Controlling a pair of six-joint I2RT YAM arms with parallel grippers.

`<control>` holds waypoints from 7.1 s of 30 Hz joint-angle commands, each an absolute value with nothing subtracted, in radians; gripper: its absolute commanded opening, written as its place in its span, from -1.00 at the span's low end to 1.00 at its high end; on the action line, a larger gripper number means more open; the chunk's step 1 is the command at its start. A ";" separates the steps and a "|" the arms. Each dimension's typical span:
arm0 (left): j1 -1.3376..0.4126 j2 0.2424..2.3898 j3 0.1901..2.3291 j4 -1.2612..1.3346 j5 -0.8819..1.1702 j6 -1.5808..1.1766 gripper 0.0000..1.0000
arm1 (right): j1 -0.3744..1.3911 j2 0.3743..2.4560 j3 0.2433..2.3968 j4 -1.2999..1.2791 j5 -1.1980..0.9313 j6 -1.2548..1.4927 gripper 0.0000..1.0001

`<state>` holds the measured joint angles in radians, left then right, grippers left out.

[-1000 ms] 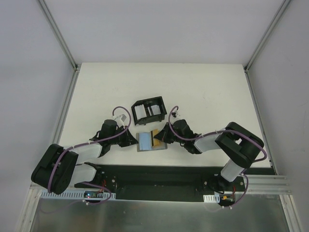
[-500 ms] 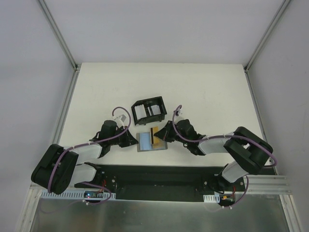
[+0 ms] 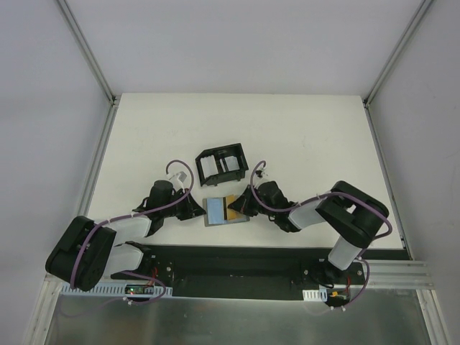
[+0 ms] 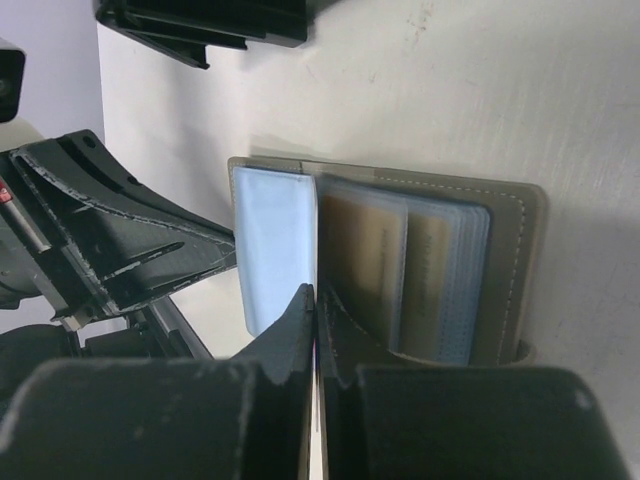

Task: Put the credit cards into the card holder
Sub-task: Insert the credit card into the card holder.

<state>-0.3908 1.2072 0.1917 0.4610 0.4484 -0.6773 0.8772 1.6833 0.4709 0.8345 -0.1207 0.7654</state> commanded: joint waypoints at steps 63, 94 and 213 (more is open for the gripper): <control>-0.384 1.184 0.161 0.443 0.419 -0.680 -1.00 | 0.919 1.617 0.571 0.474 -0.058 0.620 -0.29; -0.383 1.186 0.150 0.453 0.417 -0.676 -1.00 | 0.927 1.589 0.568 0.456 -0.025 0.627 -0.37; -0.403 1.195 0.175 0.397 0.319 -0.670 -1.00 | 0.810 1.756 0.598 0.672 -0.313 0.701 -0.99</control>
<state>-0.3939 1.1782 0.1768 0.4728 0.3473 -0.6910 0.8120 1.7489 0.6266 0.6422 -0.3031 0.6910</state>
